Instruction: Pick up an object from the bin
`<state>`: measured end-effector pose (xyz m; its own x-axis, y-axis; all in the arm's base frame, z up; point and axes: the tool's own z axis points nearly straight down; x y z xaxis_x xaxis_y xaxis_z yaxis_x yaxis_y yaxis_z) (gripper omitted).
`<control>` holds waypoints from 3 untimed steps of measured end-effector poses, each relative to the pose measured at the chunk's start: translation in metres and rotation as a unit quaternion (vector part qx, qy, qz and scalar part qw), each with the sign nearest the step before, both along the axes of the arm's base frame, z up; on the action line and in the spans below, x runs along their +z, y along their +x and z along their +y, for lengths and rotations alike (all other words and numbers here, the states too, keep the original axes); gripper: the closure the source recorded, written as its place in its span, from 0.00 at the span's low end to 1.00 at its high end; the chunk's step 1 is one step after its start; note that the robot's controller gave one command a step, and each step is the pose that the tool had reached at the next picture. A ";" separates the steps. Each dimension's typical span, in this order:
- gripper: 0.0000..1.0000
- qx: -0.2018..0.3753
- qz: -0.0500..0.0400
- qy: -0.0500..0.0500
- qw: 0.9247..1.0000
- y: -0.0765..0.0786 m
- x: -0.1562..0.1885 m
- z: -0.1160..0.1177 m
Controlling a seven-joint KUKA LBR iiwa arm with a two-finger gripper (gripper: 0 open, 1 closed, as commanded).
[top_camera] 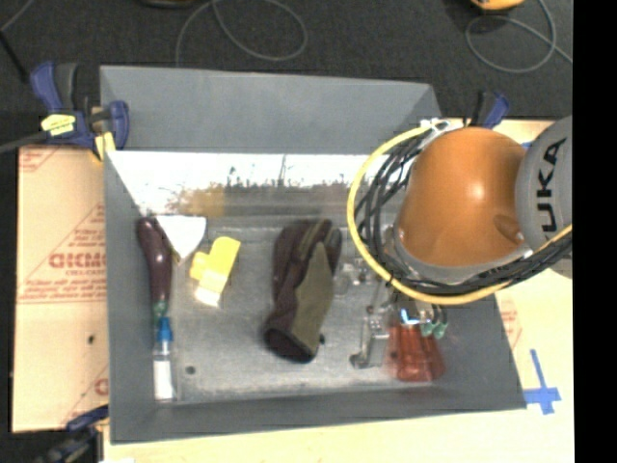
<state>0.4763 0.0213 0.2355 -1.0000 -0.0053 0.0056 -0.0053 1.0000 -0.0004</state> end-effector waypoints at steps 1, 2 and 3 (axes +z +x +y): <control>0.00 0.000 -0.004 0.000 1.000 0.002 0.004 0.000; 0.00 0.046 -0.006 0.000 0.999 0.008 -0.029 -0.016; 0.00 0.027 -0.008 0.000 1.000 0.029 -0.092 -0.027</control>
Offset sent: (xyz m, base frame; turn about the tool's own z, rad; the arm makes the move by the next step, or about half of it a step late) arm 0.0222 -0.0672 -0.1320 -0.3676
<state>0.5056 -0.0052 0.1433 -0.9982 -0.0598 -0.0100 -0.0598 0.9982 -0.0002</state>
